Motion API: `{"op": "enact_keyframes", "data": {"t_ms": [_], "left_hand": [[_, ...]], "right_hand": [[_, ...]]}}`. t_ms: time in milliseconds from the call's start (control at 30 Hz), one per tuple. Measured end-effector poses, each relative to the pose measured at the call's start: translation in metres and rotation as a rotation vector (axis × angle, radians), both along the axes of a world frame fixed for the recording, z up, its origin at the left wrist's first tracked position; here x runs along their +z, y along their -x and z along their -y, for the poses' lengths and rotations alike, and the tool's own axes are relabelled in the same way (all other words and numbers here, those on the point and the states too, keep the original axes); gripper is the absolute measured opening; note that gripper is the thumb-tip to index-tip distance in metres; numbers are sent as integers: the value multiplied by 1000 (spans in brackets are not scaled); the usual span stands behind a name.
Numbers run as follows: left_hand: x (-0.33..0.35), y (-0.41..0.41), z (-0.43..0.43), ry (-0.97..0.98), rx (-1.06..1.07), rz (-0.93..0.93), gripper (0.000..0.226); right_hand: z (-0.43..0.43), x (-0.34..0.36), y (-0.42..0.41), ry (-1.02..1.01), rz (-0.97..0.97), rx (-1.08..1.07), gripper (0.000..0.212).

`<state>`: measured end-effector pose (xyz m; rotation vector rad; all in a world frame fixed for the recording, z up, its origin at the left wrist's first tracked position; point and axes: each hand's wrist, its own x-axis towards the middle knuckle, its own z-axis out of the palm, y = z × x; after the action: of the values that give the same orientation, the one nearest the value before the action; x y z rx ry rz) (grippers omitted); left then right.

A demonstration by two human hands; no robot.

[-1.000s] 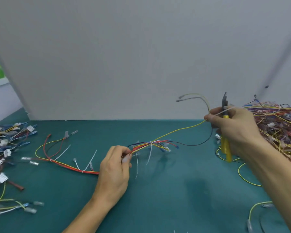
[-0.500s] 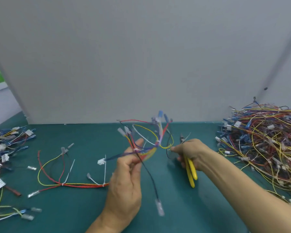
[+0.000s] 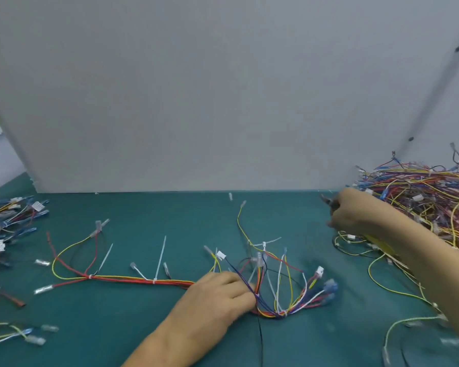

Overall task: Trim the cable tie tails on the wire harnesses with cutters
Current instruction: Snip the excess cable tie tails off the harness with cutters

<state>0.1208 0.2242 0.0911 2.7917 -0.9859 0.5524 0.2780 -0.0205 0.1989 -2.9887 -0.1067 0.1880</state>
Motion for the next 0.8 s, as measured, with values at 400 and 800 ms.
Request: {"op": "enact_keyframes", "data": {"t_ms": [400, 800], "left_hand": [[18, 3, -19, 259, 178, 17, 30], [6, 39, -94, 35, 371, 7, 65]], "right_hand": [[-124, -64, 19, -139, -71, 142, 27], [-70, -75, -8, -174, 22, -171, 30]]}}
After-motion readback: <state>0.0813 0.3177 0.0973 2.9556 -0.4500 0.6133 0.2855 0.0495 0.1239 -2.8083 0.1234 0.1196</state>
